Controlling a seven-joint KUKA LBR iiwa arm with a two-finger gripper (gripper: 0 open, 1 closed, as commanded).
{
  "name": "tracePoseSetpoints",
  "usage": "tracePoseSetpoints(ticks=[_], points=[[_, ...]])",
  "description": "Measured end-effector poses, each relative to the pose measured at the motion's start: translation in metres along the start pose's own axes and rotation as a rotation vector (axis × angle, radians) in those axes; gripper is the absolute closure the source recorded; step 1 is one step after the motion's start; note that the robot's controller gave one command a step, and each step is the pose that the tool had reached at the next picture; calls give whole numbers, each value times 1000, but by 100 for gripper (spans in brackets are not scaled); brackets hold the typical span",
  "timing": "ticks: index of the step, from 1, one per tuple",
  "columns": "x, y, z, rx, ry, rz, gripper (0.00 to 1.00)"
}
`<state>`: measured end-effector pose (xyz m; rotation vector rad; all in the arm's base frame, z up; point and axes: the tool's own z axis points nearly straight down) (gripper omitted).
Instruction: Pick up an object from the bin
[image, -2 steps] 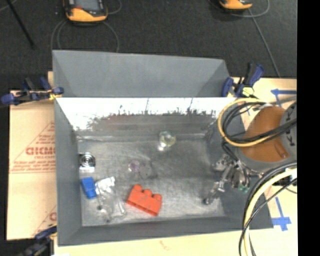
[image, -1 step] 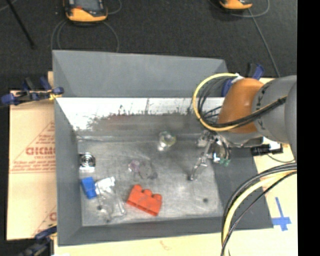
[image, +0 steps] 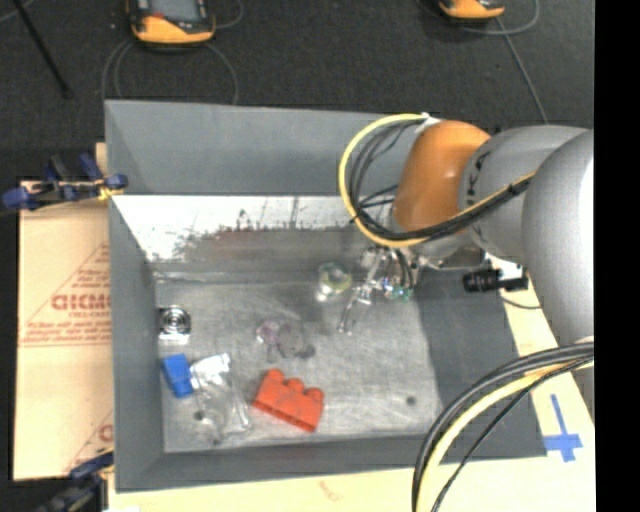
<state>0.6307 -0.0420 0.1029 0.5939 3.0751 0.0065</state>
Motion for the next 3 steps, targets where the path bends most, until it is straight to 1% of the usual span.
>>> tracePoseSetpoints(ticks=[1, 2, 3], points=[[6, 60, 26, 7, 4, 21, 0], [5, 59, 25, 6, 5, 19, 0], [4, 59, 25, 7, 3, 16, 100]])
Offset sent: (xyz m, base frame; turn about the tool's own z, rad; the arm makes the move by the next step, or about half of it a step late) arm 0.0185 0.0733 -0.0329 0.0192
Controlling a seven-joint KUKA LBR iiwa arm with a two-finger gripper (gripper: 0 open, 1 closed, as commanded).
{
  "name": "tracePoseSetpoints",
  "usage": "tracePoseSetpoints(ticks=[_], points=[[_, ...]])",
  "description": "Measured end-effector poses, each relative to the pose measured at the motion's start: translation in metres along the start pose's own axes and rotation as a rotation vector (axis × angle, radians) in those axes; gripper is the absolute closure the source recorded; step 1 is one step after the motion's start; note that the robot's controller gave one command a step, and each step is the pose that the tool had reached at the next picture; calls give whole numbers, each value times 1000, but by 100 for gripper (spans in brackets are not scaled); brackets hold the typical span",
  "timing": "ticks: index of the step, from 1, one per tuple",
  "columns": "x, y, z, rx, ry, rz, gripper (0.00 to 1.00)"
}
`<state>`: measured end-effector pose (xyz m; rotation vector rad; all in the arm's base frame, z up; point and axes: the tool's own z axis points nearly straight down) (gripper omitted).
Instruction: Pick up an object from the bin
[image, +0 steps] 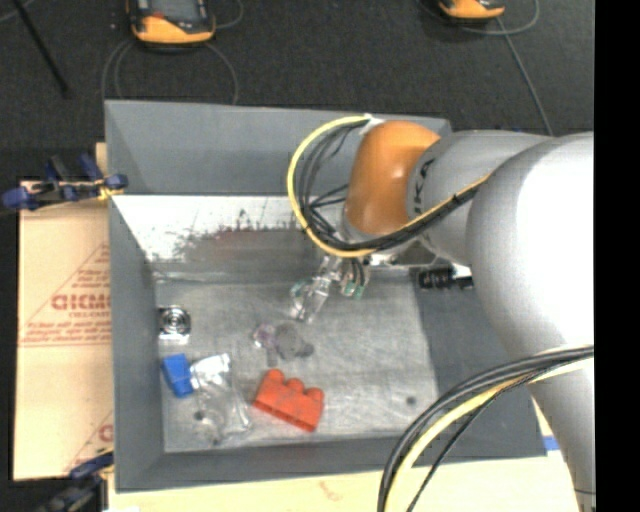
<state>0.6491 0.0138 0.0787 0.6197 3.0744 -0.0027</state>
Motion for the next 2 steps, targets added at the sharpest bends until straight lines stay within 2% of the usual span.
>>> tracePoseSetpoints(ticks=[1, 2], points=[[-3, -1, -28, -2, -4, -2, 100], [-6, -1, -123, -5, -7, -7, 100]])
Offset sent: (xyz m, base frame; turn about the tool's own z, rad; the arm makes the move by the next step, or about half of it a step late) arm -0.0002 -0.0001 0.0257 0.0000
